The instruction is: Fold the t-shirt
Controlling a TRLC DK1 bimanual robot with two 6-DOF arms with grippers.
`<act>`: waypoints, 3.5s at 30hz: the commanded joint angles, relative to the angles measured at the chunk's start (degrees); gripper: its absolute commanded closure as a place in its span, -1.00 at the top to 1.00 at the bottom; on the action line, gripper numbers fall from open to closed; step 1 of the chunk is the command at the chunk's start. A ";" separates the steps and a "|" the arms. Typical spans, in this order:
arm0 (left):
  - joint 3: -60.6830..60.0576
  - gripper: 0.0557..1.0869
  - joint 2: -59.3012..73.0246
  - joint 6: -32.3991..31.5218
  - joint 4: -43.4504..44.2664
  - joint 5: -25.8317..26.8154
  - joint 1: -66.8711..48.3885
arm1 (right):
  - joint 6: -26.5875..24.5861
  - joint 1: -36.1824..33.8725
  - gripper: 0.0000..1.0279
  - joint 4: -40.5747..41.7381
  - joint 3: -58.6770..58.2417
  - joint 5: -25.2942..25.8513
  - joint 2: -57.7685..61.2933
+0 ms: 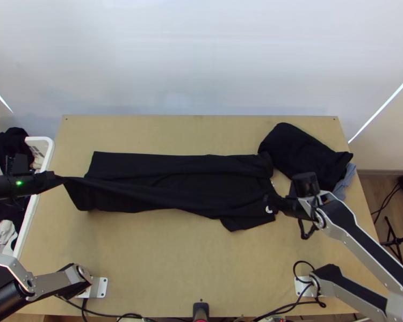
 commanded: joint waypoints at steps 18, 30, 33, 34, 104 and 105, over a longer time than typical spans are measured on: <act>-0.99 -0.93 -0.51 0.63 -0.42 0.06 0.52 | 2.05 1.09 -0.47 3.00 -1.57 0.02 0.14; -1.16 -0.93 -0.42 0.54 -0.59 0.06 0.43 | 1.70 1.09 -0.47 4.75 -2.88 0.02 1.28; -1.25 -0.93 -0.42 0.63 -0.59 0.06 0.34 | 1.70 1.09 -0.47 5.02 -2.88 0.02 1.37; -1.34 -0.93 -0.42 0.71 -0.59 0.06 0.34 | 1.70 1.18 -0.47 5.02 -2.88 0.11 1.37; 0.95 -0.93 -9.65 -9.74 12.59 -1.61 -2.73 | -2.16 6.45 -0.15 6.77 -2.45 3.09 0.76; 0.95 -0.93 -9.74 -9.74 12.59 -1.69 -2.73 | -2.16 6.45 -0.15 7.30 -2.53 3.09 1.28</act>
